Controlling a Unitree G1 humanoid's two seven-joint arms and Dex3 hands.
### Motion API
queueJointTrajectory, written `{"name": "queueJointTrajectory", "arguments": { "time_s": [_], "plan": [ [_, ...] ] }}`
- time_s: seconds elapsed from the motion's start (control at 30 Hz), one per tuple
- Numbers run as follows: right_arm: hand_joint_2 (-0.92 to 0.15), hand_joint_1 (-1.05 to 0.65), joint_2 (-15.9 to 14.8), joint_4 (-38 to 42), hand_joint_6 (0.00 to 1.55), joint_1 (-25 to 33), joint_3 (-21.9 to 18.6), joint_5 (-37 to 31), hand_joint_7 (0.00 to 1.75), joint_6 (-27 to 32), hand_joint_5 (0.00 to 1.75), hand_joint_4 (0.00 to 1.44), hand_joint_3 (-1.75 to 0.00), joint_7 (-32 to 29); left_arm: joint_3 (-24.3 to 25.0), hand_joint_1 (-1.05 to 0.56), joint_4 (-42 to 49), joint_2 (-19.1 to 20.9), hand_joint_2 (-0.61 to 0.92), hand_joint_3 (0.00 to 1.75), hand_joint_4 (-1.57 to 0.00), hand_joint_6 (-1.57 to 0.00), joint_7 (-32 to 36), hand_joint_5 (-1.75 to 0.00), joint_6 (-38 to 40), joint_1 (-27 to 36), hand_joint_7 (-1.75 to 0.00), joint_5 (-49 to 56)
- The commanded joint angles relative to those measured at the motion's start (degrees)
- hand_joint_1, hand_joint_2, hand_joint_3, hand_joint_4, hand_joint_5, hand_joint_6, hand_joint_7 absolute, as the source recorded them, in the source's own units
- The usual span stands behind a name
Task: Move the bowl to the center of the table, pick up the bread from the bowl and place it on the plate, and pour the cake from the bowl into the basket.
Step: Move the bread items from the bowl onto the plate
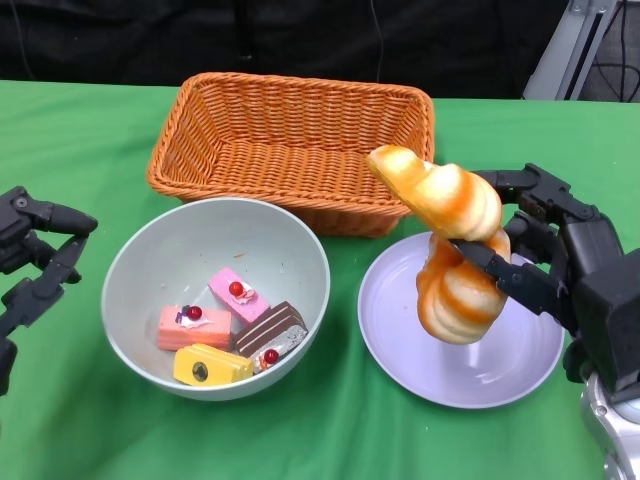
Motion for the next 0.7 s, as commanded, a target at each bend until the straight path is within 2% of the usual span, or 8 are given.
{"name": "queueJointTrajectory", "arguments": {
  "time_s": [0.03, 0.33, 0.53, 0.7],
  "plan": [
    [-0.92, -0.20, -1.09, 1.23, 0.73, 0.34, -0.82, 0.30, 1.09, -1.72, 1.55, 0.68, -0.11, -0.38, 0.33, -0.24, 0.17, 1.14, 0.92, 0.34, -0.80, -0.81, 0.06, -1.55, -0.76, -0.47, -1.08, -0.25],
    [-0.91, -0.19, -5.75, 8.92, 0.74, -1.23, -0.66, -5.18, 1.06, -12.67, 1.53, 0.72, -0.09, -2.52, 0.35, -0.23, 0.16, 1.08, 0.92, 0.34, -0.80, -0.81, 0.02, -1.55, -0.66, -0.50, -1.08, -0.31],
    [-0.92, -0.21, -7.75, 13.10, 0.77, -2.66, -0.65, -8.10, 1.02, -16.67, 1.59, 0.71, -0.06, -5.11, 0.37, -0.24, -0.26, 0.98, 0.92, 0.34, -0.81, -0.82, -0.24, -1.53, 0.04, -0.37, -1.08, -0.69],
    [-0.92, -0.21, -9.09, 15.14, 0.78, -3.38, -0.40, -9.97, 1.02, -19.06, 1.54, 0.72, -0.06, -6.52, 0.28, -0.24, -0.14, 0.97, 0.92, 0.33, -0.81, -0.82, -0.79, -1.53, 0.24, -0.37, -1.08, -1.38]
  ]
}}
